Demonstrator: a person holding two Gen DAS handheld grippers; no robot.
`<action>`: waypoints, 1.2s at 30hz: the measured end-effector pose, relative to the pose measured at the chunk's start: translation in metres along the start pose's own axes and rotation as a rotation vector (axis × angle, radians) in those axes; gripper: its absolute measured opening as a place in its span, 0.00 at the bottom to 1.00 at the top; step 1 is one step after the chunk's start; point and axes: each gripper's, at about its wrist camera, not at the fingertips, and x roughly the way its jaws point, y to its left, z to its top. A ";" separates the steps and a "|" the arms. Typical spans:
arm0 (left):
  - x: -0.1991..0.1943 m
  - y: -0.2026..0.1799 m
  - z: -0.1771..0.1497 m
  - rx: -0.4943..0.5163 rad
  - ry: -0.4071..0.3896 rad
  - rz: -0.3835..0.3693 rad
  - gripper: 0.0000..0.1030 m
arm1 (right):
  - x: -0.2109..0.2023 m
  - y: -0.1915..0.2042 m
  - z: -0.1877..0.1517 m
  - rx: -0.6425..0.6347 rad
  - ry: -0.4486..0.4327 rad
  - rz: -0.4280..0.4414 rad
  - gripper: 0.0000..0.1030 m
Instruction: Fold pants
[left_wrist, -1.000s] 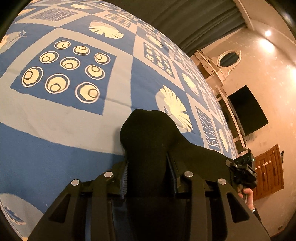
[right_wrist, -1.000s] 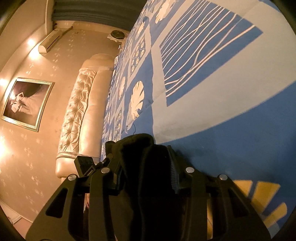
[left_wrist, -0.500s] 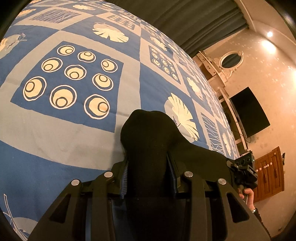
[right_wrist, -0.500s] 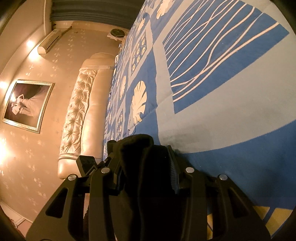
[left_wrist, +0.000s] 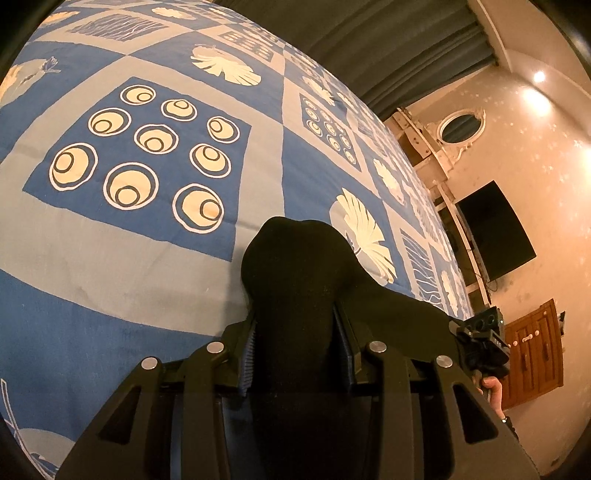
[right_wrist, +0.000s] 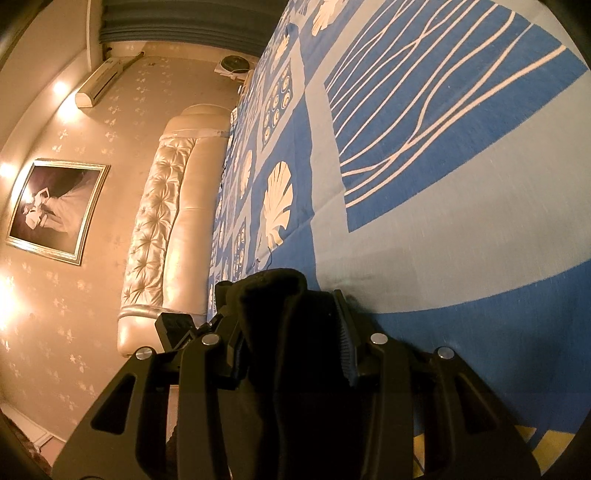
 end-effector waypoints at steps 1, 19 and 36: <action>0.000 0.001 0.000 -0.003 -0.001 -0.001 0.36 | 0.001 0.000 0.000 0.002 0.001 0.001 0.37; 0.001 0.009 -0.002 -0.031 -0.002 -0.066 0.52 | 0.009 0.000 0.004 0.018 -0.003 0.043 0.41; -0.011 -0.007 -0.020 0.033 0.046 -0.077 0.78 | -0.020 -0.009 -0.029 0.053 -0.088 0.165 0.61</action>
